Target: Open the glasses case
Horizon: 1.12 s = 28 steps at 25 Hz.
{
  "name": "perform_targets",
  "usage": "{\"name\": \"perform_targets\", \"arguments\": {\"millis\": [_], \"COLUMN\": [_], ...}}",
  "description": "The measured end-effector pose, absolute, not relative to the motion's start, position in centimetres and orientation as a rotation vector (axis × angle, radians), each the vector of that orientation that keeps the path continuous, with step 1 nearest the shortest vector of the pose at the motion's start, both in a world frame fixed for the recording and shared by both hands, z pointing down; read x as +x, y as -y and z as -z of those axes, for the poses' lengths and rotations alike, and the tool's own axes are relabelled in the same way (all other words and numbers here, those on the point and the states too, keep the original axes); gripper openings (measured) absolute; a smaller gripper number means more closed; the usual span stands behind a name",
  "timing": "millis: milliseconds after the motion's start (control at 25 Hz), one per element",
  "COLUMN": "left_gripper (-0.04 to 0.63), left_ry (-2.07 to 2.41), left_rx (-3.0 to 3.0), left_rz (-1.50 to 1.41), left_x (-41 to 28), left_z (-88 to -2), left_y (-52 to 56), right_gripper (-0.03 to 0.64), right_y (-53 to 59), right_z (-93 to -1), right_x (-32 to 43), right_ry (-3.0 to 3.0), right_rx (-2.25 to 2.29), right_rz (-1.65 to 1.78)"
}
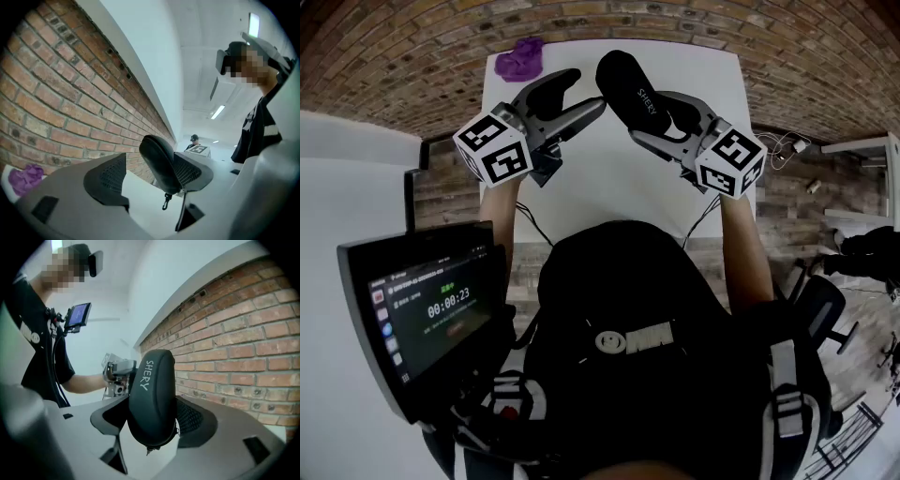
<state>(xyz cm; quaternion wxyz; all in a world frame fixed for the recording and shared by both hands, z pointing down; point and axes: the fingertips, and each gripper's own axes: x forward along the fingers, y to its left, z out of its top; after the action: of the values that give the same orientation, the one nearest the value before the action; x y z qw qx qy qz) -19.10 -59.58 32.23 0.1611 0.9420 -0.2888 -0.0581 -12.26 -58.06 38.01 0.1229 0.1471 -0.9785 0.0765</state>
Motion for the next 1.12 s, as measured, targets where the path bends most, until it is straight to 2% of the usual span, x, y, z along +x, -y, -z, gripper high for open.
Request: {"name": "perform_targets", "arguments": {"millis": [560, 720, 840, 880, 920, 1120], "left_gripper": [0.33, 0.26, 0.191, 0.099, 0.061, 0.038], "left_ry": [0.956, 0.957, 0.996, 1.038, 1.068, 1.055], "left_rx": [2.669, 2.644, 2.645, 2.647, 2.648, 2.601], "left_rz": [0.135, 0.2, 0.131, 0.074, 0.031, 0.118], "left_x": [-20.0, -20.1, -20.1, -20.3, -20.4, -20.9], "left_z": [-33.3, -32.9, -33.3, -33.8, -34.2, -34.2], "left_y": [60.3, 60.3, 60.4, 60.5, 60.6, 60.7], "right_gripper": [0.309, 0.302, 0.302, 0.301, 0.301, 0.296], "right_y": [57.3, 57.7, 57.8, 57.8, 57.9, 57.7], "right_z": [-37.1, -37.0, -36.9, -36.7, -36.4, -35.7], "right_x": [-12.1, -12.4, -12.3, -12.2, -12.1, -12.0], "right_ry": [2.991, 3.042, 3.079, 3.1, 3.114, 3.155], "right_rx": [0.382, 0.422, 0.432, 0.429, 0.43, 0.397], "right_rz": [-0.517, -0.68, -0.803, -0.855, -0.888, -0.973]}}
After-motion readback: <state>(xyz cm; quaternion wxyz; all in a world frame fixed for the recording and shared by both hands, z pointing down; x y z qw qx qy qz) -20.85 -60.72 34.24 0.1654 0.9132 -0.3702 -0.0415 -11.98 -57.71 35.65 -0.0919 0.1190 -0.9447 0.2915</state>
